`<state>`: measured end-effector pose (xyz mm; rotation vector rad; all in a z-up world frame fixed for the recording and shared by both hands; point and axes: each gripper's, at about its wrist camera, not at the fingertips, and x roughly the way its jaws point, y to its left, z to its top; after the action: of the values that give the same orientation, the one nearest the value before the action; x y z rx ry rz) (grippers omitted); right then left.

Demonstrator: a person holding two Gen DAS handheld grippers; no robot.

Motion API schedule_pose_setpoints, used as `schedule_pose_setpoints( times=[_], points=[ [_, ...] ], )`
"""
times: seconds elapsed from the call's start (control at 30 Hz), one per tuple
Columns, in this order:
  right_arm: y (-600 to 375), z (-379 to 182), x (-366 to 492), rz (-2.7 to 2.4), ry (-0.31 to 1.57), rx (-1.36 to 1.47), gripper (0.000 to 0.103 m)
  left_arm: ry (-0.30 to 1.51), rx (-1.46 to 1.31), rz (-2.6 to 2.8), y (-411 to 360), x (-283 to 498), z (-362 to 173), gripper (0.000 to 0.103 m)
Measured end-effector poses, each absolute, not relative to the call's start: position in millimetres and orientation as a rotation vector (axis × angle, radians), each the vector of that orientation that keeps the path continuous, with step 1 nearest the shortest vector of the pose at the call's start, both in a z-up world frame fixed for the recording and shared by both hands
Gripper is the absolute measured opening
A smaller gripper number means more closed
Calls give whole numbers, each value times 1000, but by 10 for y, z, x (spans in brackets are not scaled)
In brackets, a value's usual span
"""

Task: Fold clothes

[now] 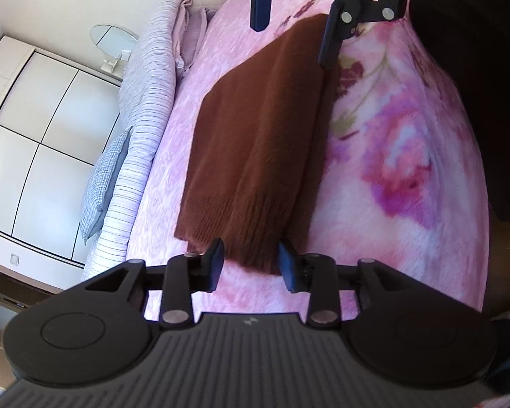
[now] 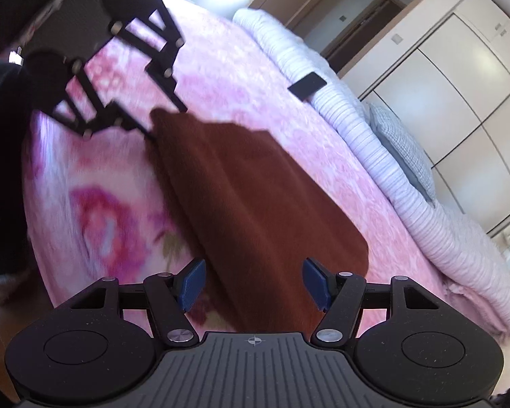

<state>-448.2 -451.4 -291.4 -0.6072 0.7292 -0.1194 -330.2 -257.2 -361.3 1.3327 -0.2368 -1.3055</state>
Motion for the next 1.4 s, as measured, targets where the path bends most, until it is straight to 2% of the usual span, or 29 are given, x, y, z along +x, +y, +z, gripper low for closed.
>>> schedule_pose_setpoints(
  times=[0.17, 0.23, 0.27, 0.3, 0.33, 0.37, 0.5, 0.63, 0.7, 0.83, 0.87, 0.9, 0.93, 0.97, 1.0, 1.07, 1.4],
  points=[
    [-4437, -2970, -4230, -2, 727, -687, 63, -305, 1381, -1318, -2627, -3280, -3727, 33],
    [-4384, -3031, -4100, 38, 732, -715, 63, -328, 1423, -1306, -2695, -3257, -3788, 27],
    [-4378, -3060, -4030, 51, 739, -716, 63, -338, 1430, -1312, -2737, -3223, -3771, 16],
    [-4394, -3087, -3955, 57, 751, -705, 61, -347, 1436, -1317, -2779, -3189, -3754, 15],
    [-4423, -3098, -3883, 62, 762, -677, 50, -356, 1443, -1322, -2821, -3155, -3736, 15],
    [-4465, -3068, -3830, 60, 765, -636, 24, -367, 1449, -1326, -2864, -3121, -3718, 14],
    [-4601, -2762, -3769, -22, 690, -532, 20, -563, 1390, -1242, -3043, -3006, -3373, 13],
    [-4538, -2492, -3931, -203, 491, -622, 20, -774, 1246, -1144, -3056, -3057, -3083, 12],
    [-4482, -2516, -3966, -232, 450, -650, 20, -731, 1237, -1165, -3015, -3054, -3126, 12],
    [-4372, -3061, -3777, -83, 642, -665, 21, -460, 1502, -1268, -2888, -2964, -3838, 12],
    [-4336, -3194, -3750, -47, 682, -674, 21, -438, 1531, -1279, -2811, -2974, -3978, 11],
    [-4294, -3285, -3745, -27, 705, -697, 21, -416, 1558, -1288, -2735, -2985, -4115, 4],
    [-4255, -3339, -3759, -28, 710, -731, 22, -419, 1530, -1273, -2684, -2999, -4148, 4],
    [-4223, -3371, -3784, -40, 702, -768, 32, -384, 1508, -1274, -2669, -2999, -4128, 4],
    [-4226, -3378, -3816, -53, 701, -784, 35, -351, 1476, -1278, -2679, -2989, -4085, 5],
    [-4311, -3342, -3894, -84, 714, -770, 35, -302, 1424, -1284, -2705, -2974, -4018, 5],
    [-4832, -3210, -4396, -248, 763, -685, 35, -290, 1425, -1276, -2687, -3031, -4002, 5]
  ],
)
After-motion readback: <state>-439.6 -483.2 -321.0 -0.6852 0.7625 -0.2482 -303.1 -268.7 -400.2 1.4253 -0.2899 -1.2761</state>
